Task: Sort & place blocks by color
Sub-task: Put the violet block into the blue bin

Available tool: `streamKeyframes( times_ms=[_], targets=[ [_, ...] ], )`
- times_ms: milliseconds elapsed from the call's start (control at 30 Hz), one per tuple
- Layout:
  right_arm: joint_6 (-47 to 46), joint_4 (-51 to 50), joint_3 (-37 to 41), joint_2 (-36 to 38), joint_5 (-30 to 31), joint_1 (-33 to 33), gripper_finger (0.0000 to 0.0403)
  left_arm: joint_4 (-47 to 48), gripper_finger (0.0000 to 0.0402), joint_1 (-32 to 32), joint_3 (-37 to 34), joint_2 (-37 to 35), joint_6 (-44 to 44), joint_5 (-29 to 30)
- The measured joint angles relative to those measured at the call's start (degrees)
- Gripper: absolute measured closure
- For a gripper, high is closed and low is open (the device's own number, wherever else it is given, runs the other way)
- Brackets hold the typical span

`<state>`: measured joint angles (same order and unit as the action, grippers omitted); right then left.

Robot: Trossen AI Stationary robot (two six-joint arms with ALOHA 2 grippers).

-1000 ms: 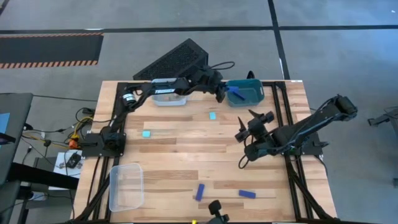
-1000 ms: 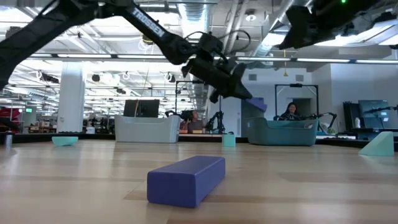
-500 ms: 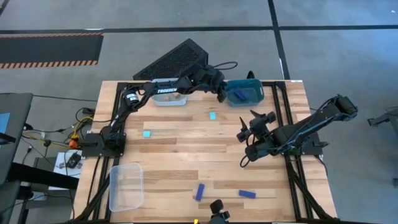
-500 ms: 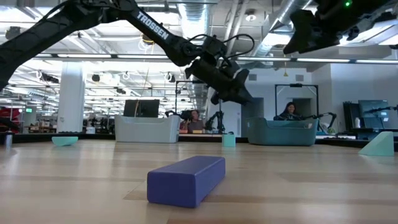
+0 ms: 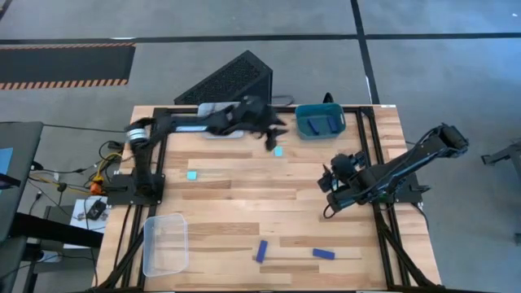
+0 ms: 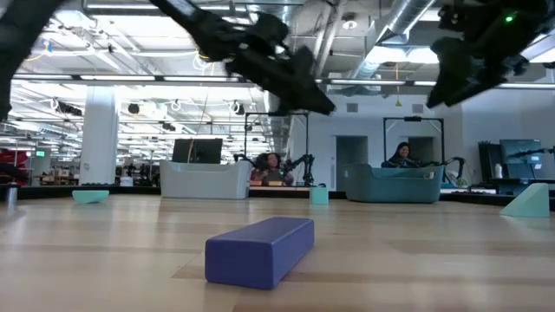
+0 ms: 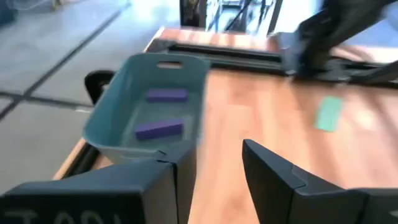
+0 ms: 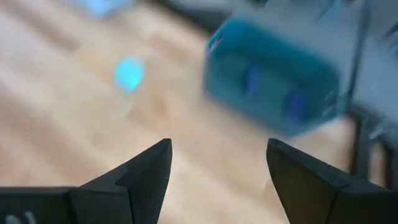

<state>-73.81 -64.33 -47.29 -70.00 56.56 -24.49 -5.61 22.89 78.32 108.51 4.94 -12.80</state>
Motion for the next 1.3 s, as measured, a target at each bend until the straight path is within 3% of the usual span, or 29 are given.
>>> streamKeyframes(
  times_ms=[167, 300, 400, 500, 633, 833, 1000, 1300],
  targets=[
    [7.98, 13.85, 2.77, -0.59, -13.3, -3.25, 0.0117, -14.99, 0.0296, -3.35, -22.48, -13.02, 0.09, 2.68],
    [14.47, 29.22, 6.15, -0.61, -27.27, -8.26, 0.0117, -18.34, 0.0297, -6.94, -34.99, -21.65, 1.63, 5.66],
    [11.9, 35.93, 7.82, -0.61, -30.85, -13.01, 0.0117, -20.92, 0.0297, -9.54, -41.48, -25.65, 2.26, 5.8],
    [4.58, 36.1, 8.19, -0.63, -31.15, -17.7, 0.0117, -28.21, 0.0297, -12.39, -45.78, -27.07, 1.45, 6.04],
    [-2.7, 38.66, 8.15, -1.55, -30.8, -23.12, 0.0117, -34.17, 0.0297, -15.95, -47.94, -26.91, 0.32, 5.95],
    [-6.31, 44.89, 5.67, -11.57, -35.31, -27.24, 0.0117, -34.81, 0.0292, -19.51, -48.11, -26.91, 2.45, 7.51],
    [-6.94, 43.03, -1.25, -22.08, -42.89, -27.28, 0.0117, -36.13, 0.026, -20.68, -48.11, -26.89, 5.03, 10.45],
    [-5.5, 31.87, -12.98, -35.46, -47.02, -27.28, 0.0117, -37.46, 0.0198, -20.63, -48.11, -26.89, 4.01, 18.81]
  ],
)
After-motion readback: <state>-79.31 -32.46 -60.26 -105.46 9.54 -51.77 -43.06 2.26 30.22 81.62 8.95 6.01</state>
